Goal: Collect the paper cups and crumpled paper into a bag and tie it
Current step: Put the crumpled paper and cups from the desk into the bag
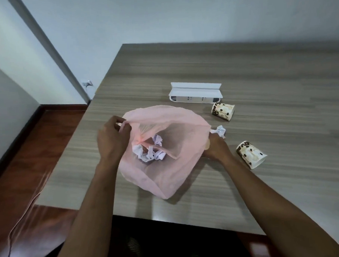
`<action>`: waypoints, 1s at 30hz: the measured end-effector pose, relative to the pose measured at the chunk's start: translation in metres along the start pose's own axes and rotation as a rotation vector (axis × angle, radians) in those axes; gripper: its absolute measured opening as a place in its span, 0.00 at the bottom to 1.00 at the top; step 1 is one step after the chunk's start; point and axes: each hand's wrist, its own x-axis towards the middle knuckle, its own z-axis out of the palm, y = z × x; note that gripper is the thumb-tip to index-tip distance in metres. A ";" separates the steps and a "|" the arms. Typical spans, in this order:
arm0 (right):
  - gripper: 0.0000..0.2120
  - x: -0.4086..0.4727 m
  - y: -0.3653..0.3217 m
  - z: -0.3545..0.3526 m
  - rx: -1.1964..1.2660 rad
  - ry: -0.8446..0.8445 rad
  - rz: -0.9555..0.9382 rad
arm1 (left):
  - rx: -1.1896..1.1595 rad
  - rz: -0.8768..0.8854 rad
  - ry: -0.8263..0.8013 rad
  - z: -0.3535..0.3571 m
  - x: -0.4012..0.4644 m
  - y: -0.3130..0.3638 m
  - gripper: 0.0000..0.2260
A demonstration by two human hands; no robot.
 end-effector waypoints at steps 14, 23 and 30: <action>0.22 -0.067 -0.094 -0.097 0.101 -0.510 0.086 | -0.063 -0.032 -0.042 0.023 -0.004 0.022 0.03; 0.29 -0.051 -0.126 -0.017 0.584 -0.361 0.051 | -0.114 0.063 -0.163 0.036 -0.011 0.033 0.01; 0.04 -0.056 -0.081 -0.045 0.521 0.085 0.022 | -0.118 0.069 -0.165 0.047 -0.017 0.042 0.03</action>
